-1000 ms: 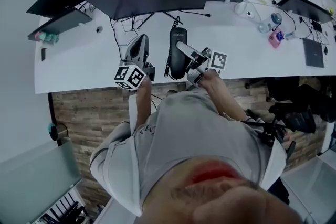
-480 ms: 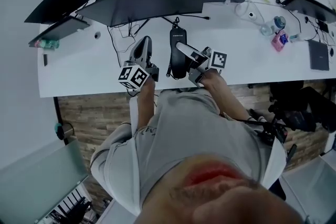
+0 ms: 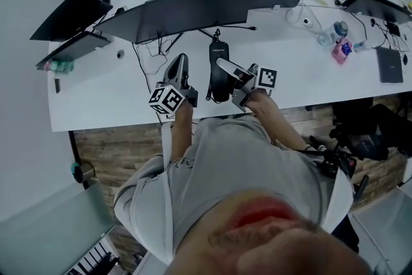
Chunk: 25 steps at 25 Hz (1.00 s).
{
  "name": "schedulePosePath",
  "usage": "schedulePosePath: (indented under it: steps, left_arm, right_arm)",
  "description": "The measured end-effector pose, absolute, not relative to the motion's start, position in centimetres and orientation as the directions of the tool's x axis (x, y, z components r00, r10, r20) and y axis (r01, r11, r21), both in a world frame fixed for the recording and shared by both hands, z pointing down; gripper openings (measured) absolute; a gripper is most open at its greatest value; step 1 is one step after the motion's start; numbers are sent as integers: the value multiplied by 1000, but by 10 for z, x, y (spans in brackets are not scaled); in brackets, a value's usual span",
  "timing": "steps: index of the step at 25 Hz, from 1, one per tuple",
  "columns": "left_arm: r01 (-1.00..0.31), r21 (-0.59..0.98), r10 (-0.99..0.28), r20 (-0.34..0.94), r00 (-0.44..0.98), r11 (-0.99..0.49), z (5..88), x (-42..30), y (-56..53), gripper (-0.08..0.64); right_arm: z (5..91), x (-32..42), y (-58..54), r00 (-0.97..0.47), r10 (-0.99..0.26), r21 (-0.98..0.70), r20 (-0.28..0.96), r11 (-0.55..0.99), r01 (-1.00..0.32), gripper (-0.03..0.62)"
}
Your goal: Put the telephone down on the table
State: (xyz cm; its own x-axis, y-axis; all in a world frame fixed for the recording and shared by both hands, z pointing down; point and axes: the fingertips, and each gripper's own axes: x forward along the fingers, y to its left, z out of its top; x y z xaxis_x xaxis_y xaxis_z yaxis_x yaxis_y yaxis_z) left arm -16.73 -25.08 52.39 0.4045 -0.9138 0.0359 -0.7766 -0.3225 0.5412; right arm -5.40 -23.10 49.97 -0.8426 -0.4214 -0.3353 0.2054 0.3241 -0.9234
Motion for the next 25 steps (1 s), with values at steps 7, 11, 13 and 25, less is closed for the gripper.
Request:
schedulePosePath:
  steps: [7, 11, 13, 25]
  left_arm:
    - [-754, 538, -900, -19, 435, -376, 505, -170, -277, 11]
    - [-757, 532, -905, -42, 424, -379, 496, -182, -285, 9]
    - [-760, 530, -907, -44, 418, -376, 495, -191, -289, 9]
    - [-766, 530, -920, -77, 383, -364, 494, -221, -293, 9]
  right_arm:
    - [489, -61, -244, -846, -428, -923, -319, 344, 174, 302]
    - [497, -62, -250, -857, -436, -934, -274, 332, 129, 302]
    - [500, -64, -252, -860, -440, -937, -258, 329, 113, 302]
    - [517, -83, -253, -876, -434, -945, -211, 319, 69, 302]
